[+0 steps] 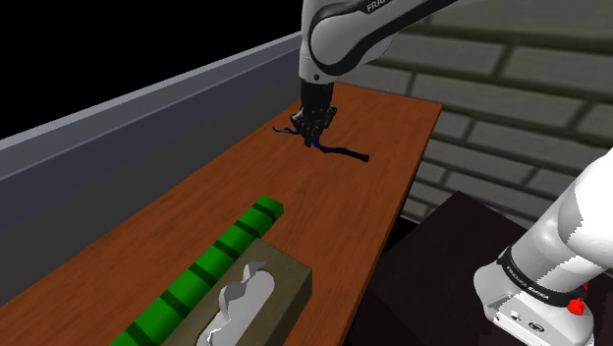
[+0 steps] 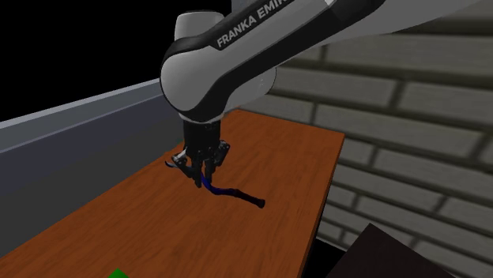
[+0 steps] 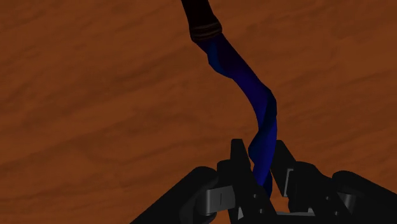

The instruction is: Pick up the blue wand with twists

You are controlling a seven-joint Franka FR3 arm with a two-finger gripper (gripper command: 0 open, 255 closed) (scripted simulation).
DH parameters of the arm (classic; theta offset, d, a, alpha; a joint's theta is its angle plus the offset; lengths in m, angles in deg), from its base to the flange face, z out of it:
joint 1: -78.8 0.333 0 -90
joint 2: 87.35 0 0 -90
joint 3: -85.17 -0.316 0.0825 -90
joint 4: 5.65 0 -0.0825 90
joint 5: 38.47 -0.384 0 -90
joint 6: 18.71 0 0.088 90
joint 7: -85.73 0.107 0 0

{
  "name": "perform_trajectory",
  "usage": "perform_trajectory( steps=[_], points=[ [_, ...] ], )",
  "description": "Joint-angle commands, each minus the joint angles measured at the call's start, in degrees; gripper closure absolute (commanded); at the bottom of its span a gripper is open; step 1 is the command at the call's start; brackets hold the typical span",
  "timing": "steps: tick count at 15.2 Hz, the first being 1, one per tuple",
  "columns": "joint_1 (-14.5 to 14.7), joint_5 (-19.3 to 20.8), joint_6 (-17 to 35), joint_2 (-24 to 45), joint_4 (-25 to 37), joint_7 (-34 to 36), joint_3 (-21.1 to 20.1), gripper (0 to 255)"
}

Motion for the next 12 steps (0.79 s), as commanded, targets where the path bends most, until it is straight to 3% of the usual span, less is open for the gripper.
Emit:
perform_trajectory(
  steps=[1, 12],
  points=[
    [-0.04, -0.14, -1.32, -0.56, 0.79, -0.04, 0.03, 255],
    [-0.22, -0.73, -9.62, -3.33, 6.42, -0.1, 0.27, 255]
  ],
)
